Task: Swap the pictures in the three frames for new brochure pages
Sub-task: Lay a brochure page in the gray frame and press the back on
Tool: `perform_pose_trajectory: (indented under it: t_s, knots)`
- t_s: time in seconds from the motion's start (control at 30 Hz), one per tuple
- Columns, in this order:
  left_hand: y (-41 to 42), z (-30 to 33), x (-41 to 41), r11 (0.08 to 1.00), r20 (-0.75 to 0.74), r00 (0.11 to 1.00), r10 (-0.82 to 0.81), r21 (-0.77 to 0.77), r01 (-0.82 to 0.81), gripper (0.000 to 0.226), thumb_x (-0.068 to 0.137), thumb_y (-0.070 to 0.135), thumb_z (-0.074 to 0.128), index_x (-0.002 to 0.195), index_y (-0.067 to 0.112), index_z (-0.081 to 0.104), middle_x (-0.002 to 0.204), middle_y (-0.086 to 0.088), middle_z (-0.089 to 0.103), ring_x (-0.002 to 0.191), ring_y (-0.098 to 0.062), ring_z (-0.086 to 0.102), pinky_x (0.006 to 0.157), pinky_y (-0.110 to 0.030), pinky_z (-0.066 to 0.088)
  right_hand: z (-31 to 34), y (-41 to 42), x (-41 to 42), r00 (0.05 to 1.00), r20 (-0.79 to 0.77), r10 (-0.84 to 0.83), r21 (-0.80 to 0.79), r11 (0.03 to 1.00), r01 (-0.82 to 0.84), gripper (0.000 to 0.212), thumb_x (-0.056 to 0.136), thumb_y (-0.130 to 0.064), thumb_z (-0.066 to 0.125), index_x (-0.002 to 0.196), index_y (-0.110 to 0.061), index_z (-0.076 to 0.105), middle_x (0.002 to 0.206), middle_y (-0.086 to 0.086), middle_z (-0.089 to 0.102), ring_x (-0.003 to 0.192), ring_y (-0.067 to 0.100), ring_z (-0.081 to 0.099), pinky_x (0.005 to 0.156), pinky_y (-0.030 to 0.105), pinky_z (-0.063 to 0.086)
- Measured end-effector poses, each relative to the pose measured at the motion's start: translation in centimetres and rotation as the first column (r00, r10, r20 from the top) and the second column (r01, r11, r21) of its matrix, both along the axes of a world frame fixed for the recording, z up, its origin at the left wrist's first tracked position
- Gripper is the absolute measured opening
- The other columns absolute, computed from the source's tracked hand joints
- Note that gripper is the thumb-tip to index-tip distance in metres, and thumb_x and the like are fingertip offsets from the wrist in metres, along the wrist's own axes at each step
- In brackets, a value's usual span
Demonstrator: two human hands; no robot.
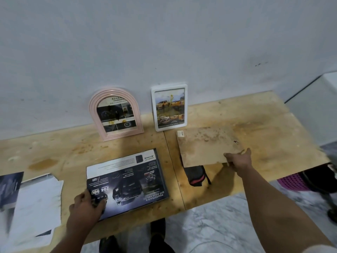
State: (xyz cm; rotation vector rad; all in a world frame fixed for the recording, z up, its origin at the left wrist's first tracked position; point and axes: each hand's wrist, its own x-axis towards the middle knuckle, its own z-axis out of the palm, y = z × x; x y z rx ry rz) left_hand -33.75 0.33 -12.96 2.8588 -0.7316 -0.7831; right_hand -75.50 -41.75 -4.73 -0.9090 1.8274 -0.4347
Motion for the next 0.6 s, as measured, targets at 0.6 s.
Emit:
perform_pose_trajectory:
  t_s: [0.6]
  knots:
    - [0.0,2.1,0.5,0.999,-0.141,0.990,-0.030,-0.032,0.026,0.071,0.081,0.069,0.056,0.135,0.023,0.047,0.129,-0.018,0.053,0.116,-0.045,0.053,0.097,-0.049,0.047,5.8,2.8,0.3,0.987,0.155,-0.028,-0.052,0.998,0.036,0.080,0.093,0.004,0.067,0.153,-0.032,0.028,0.145,0.015,0.042,0.097,0.037,0.062,0.059,0.047,0.063]
